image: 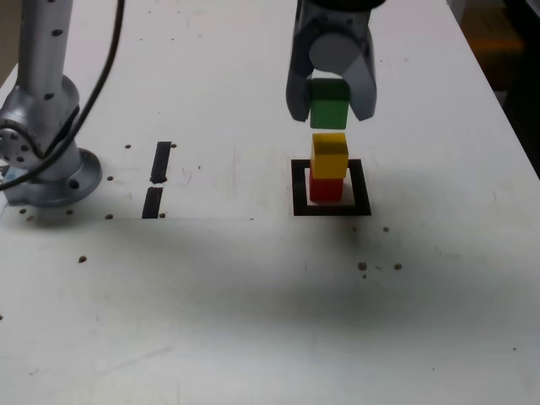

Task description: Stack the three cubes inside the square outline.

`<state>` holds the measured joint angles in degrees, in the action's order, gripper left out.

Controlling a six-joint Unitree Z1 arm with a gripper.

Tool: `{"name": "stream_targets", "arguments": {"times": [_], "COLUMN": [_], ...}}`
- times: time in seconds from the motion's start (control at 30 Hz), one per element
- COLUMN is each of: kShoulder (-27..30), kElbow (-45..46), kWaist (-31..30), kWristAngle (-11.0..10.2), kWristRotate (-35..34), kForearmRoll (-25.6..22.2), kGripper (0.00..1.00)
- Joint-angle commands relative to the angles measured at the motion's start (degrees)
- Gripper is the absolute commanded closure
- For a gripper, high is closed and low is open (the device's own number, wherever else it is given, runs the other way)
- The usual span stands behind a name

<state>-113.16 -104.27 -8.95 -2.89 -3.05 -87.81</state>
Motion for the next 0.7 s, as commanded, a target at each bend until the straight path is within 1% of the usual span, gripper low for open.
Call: {"name": "stream_targets", "arguments": {"times": [0.0, 0.2, 0.5, 0.67], "kShoulder": [-0.4, -0.7, -1.0, -1.0], "kElbow": [0.7, 2.6, 4.7, 5.6], "kWaist": [0.3, 0.5, 0.5, 0.6], "kWristAngle": [0.1, 0.2, 1.1, 1.1], "kWristRotate": [0.2, 0.3, 0.3, 0.4], "kForearmRoll": [0.8, 2.8, 5.1, 6.0], "kGripper": [1.00, 1.00, 0.99, 0.98]}}
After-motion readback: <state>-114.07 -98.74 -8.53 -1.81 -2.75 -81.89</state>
